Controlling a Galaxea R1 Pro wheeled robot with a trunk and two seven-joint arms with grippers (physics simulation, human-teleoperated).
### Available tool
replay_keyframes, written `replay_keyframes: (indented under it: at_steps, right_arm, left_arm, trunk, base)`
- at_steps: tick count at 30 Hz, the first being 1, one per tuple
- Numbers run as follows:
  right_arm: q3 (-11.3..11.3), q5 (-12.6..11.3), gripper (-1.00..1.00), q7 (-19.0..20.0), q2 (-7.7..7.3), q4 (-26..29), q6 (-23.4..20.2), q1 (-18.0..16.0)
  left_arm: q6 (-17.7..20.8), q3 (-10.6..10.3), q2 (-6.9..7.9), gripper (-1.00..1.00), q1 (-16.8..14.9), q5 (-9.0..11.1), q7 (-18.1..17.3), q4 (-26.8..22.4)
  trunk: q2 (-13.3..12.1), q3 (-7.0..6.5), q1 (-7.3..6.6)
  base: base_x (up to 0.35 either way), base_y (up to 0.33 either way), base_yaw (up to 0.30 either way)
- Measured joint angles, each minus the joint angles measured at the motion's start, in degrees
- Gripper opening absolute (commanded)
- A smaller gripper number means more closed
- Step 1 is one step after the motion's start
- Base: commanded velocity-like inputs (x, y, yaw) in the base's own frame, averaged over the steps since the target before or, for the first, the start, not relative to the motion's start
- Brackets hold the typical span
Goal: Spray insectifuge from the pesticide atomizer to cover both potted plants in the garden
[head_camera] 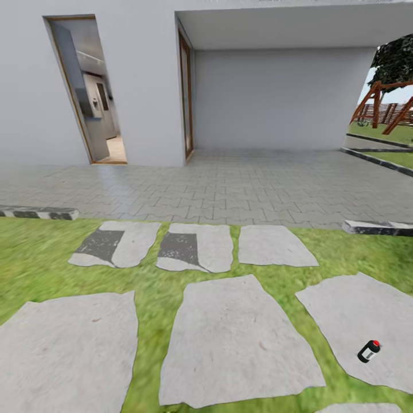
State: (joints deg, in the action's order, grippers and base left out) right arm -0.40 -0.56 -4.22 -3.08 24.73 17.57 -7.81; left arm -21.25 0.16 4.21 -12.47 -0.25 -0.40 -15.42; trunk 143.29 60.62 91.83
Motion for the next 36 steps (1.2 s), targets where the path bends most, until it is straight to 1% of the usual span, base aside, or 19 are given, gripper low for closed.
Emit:
replay_keyframes:
  at_steps: [10, 14, 22, 36]
  right_arm:
    - [-0.01, -0.01, 1.0, -0.01, 0.0, 0.0, 0.0, -0.02]
    - [-0.01, -0.01, 1.0, -0.01, 0.0, -0.01, -0.06, -0.04]
    - [-0.01, -0.04, 1.0, -0.01, 0.0, -0.01, -0.07, -0.05]
    - [-0.01, -0.01, 1.0, -0.01, 0.0, -0.04, -0.04, -0.03]
  left_arm:
    - [0.06, 0.0, 0.0, 1.0, 0.0, -0.06, 0.0, 0.0]
    - [0.06, 0.0, 0.0, 1.0, 0.0, -0.06, 0.0, 0.0]
    - [0.06, 0.06, 0.0, 1.0, 0.0, 0.01, 0.11, 0.0]
    - [0.06, 0.02, 0.0, 1.0, 0.0, -0.02, 0.16, 0.08]
  trunk:
    - [0.0, -0.08, -0.02]
    - [0.0, -0.08, -0.03]
    - [0.0, -0.08, -0.03]
    - [0.0, -0.08, -0.04]
  base:
    - [-0.02, 0.299, -0.277]
    - [0.069, 0.319, -0.28]
    - [0.142, 0.323, -0.28]
    - [0.195, 0.298, -0.28]
